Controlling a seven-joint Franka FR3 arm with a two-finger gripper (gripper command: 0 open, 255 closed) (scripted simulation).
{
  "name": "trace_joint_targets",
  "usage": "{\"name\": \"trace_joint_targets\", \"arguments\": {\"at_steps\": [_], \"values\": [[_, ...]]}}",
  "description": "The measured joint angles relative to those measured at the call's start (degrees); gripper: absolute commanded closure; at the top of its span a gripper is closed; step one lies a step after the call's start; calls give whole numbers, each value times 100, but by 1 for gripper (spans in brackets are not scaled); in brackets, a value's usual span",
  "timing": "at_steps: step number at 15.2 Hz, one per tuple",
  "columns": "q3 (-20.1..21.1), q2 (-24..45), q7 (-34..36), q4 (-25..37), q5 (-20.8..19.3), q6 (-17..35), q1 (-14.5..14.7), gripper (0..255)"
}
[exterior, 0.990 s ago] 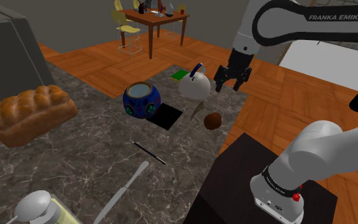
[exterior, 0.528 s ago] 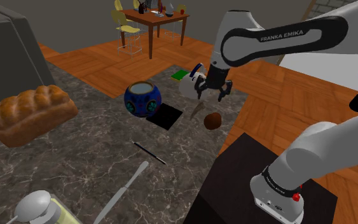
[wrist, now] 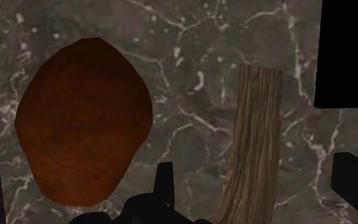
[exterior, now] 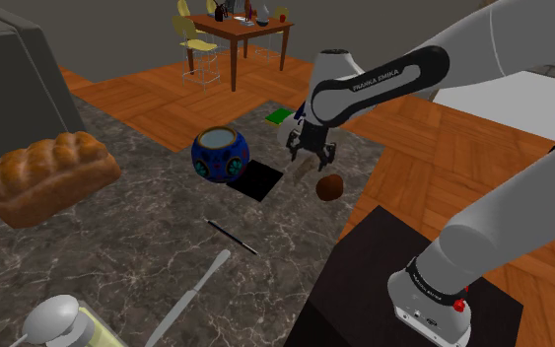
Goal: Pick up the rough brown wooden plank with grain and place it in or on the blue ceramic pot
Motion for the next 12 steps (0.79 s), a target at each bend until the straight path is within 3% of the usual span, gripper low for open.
{"name": "trace_joint_targets", "arguments": {"at_steps": [7,12], "values": [[62,447,282,-174,-114,605,-24,0],[67,490,296,-188,-127,664,-23,0]]}}
